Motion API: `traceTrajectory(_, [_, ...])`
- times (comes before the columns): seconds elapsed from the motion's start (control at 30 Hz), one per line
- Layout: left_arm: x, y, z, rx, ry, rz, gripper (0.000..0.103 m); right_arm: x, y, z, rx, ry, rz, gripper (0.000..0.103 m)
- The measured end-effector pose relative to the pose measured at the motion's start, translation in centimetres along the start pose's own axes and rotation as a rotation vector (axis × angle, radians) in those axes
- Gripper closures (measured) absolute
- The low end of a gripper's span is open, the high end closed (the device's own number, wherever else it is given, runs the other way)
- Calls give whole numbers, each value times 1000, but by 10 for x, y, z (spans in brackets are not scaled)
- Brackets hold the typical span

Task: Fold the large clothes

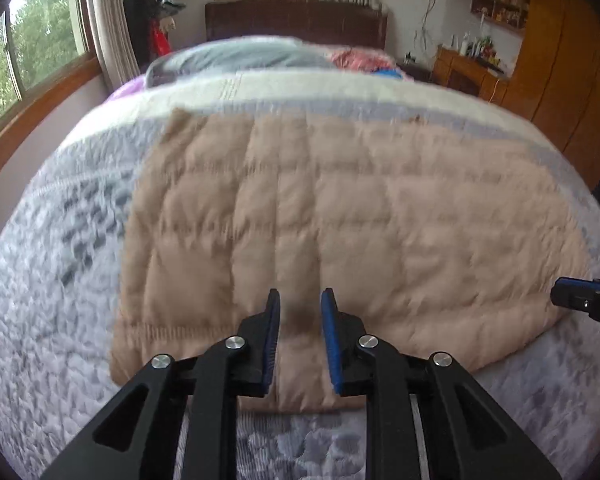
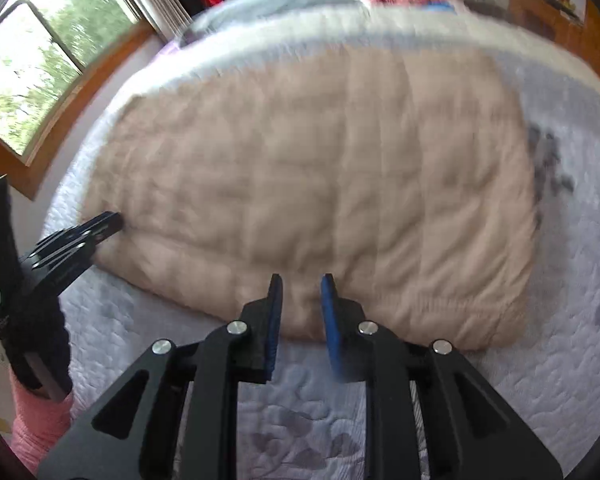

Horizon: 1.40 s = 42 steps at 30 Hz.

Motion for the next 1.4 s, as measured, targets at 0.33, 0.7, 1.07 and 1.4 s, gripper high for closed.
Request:
traceTrajectory(0.33, [-58,-50,27,-2,34,-105,81,-45,-59,12,-51,59,-49,85])
traceTrajectory(0.7, [-37,-48,2,8,102,-89,73,-27,-54,28,-47,-35,-26,65])
traceTrajectory(1.07, [-23,-37,-139,133,80,-81,30,25,-43,140,-225,-88,57,19])
traceTrajectory(1.4, [-93,-24,-144,279,358,-171,13,-33,-46,157,-301,-161,-11,14])
Point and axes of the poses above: each gripper's, at about its wrist camera, not at the fingertips, and x roughly against the way its jaws point, z to its right, y to its underside, the point moved 6 cm from there along -x, roughly the way its jaws point, and after that the axes turned 2 degrees about -z, right-handed, at the moved point
